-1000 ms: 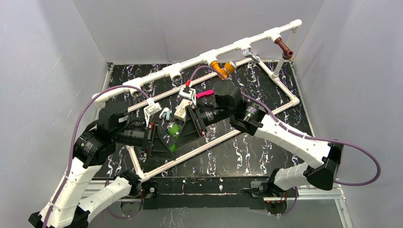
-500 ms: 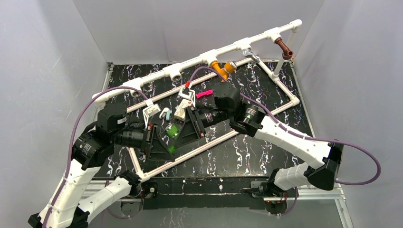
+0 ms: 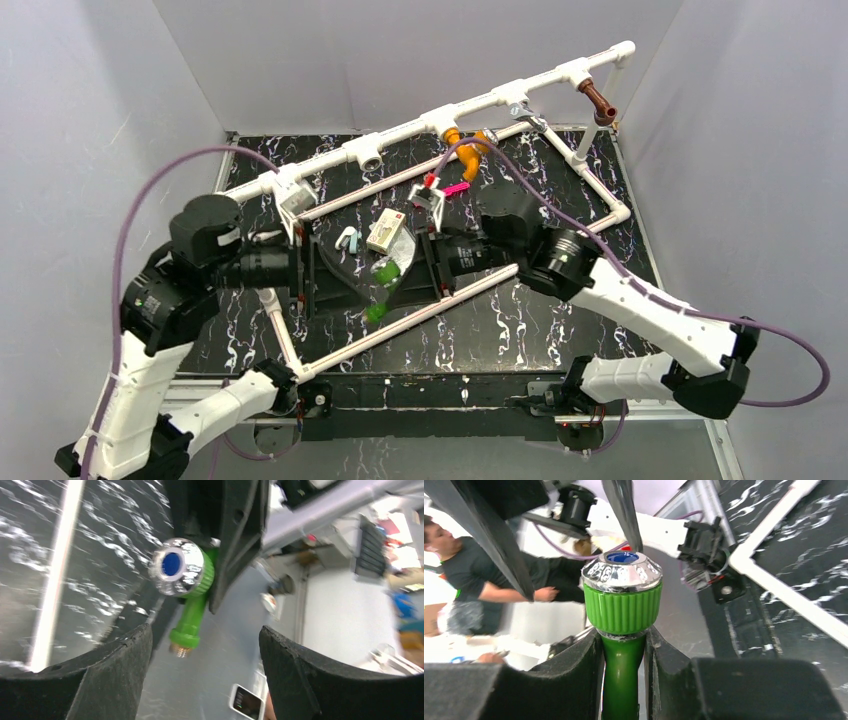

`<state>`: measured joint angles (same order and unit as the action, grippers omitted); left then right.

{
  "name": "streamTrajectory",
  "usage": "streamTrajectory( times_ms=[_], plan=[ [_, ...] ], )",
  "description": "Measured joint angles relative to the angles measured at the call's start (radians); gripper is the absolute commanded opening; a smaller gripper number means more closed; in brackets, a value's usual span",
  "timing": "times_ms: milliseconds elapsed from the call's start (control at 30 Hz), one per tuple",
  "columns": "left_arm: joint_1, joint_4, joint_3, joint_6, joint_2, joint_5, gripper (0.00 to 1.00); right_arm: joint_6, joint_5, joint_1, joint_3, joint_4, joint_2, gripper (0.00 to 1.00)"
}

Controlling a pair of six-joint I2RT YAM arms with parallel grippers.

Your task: Install the water faucets

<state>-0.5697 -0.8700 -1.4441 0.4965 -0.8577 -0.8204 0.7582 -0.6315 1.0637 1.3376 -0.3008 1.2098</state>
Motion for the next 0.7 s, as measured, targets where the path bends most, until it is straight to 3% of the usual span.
streamTrajectory(
  times_ms=[200,400,567,700],
  plan=[
    [-0.002,-0.037,-0.31,-0.091,-0.133,0.374,0.75,-0.155,0.237,0.0,0.075,-0.147,-0.092,0.01],
    [-0.002,-0.001,-0.546,-0.211,-0.303,0.877,0.74,-0.398,0.515,0.006,0.064,-0.122,-0.161,0.01],
    [0.002,0.185,-0.502,-0.386,-0.421,1.258,0.71,-0.617,0.783,0.075,-0.15,0.123,-0.208,0.01],
    [0.088,0.296,-0.488,-0.459,-0.579,1.345,0.66,-0.835,1.021,0.194,-0.268,0.361,-0.167,0.01]
  ],
)
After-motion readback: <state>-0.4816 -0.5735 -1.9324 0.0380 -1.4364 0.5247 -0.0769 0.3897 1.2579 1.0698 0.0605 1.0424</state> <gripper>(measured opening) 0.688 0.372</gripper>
